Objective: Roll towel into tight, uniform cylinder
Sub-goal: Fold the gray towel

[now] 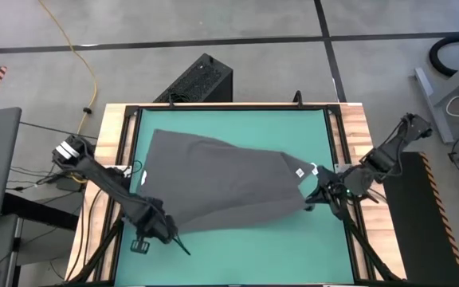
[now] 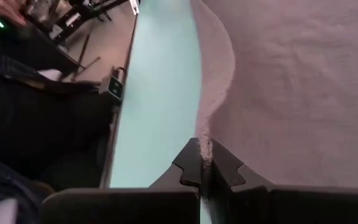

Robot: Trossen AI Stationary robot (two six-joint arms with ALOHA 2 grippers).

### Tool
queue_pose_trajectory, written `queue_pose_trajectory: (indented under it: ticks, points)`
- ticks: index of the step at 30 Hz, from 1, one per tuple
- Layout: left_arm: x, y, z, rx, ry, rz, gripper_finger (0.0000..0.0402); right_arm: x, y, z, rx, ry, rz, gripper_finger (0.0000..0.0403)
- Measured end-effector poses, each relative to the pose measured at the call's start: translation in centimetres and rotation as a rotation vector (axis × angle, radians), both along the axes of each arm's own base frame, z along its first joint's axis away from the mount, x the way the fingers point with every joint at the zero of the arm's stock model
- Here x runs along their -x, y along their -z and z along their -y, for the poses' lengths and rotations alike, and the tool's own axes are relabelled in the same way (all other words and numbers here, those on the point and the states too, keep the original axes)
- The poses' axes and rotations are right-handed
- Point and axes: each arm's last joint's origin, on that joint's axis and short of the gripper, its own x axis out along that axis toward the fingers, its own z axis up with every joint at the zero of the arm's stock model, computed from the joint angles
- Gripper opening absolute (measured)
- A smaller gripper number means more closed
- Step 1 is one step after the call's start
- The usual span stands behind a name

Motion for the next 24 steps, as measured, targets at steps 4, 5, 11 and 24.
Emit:
queue_pose_trajectory:
  ticks: [4,5,11,24]
  points:
    - [-0.1,0.7,0.1,-0.050,-0.013,-0.005,0.0017,-0.2,0.4,-0.6,-0.055,0.004,-0.019,0.0023]
    - [-0.1,0.6,0.1,-0.048,-0.012,-0.004,0.0024,-0.2,0.6,-0.9,-0.068,0.007,-0.034,0.0023]
    - [0.2,-0.4,-0.1,-0.028,-0.015,0.033,0.0074,-0.2,2.1,-2.2,-0.124,0.028,-0.147,0.0024]
    - [3.4,-1.1,2.8,-0.025,-0.015,0.017,0.0165,-0.4,2.8,-3.1,-0.088,0.047,-0.159,0.0024]
